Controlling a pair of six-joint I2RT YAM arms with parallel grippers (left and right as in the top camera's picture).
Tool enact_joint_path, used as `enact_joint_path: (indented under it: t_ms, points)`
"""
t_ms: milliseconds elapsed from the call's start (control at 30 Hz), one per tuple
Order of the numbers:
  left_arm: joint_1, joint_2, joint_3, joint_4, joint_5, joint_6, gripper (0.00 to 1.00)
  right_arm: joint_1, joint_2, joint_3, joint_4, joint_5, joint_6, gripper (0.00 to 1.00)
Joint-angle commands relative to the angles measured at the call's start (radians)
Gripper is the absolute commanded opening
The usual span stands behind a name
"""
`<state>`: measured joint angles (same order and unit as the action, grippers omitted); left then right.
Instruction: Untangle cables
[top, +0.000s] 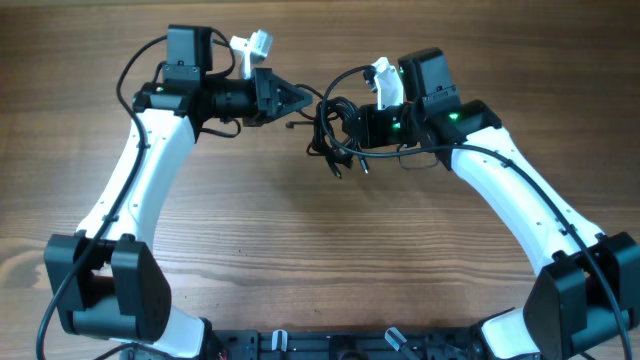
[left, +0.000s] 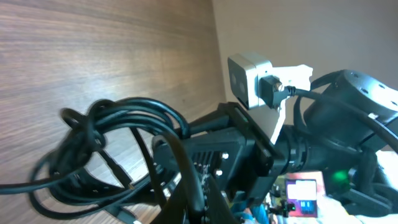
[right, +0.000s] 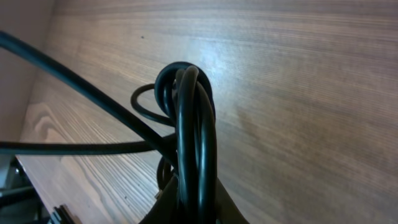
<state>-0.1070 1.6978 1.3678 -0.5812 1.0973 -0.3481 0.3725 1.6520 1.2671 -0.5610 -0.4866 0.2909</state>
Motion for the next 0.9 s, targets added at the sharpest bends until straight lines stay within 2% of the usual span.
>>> enact_joint_path:
  t_ms: [0, 200, 500, 600, 667, 767, 867]
  points:
    - [0.067, -0.017, 0.018, -0.019, 0.035, 0.214, 0.04, -0.031, 0.014, -0.013, -0.071, 0.211, 0.109, 0.04]
    - [0.07, -0.017, 0.018, -0.095, 0.035, 0.424, 0.04, -0.098, 0.014, -0.013, -0.116, 0.22, 0.157, 0.04]
    - [0.073, -0.017, 0.018, -0.09, -0.024, 0.43, 0.04, -0.171, 0.014, -0.013, -0.191, 0.255, 0.157, 0.04]
    - [0.073, -0.017, 0.018, -0.084, 0.079, 0.431, 0.04, -0.171, 0.014, -0.013, -0.208, 0.291, 0.156, 0.04]
    - [0.073, -0.017, 0.018, -0.069, 0.253, 0.491, 0.04, -0.171, 0.014, -0.013, -0.216, 0.306, 0.156, 0.04]
    - [0.073, -0.017, 0.018, 0.004, 0.481, 0.502, 0.04, -0.171, 0.014, -0.013, -0.22, 0.307, 0.154, 0.04]
    - [0.073, -0.028, 0.022, 0.081, 0.48, 0.369, 0.04, -0.171, 0.014, -0.013, -0.225, 0.307, 0.153, 0.04]
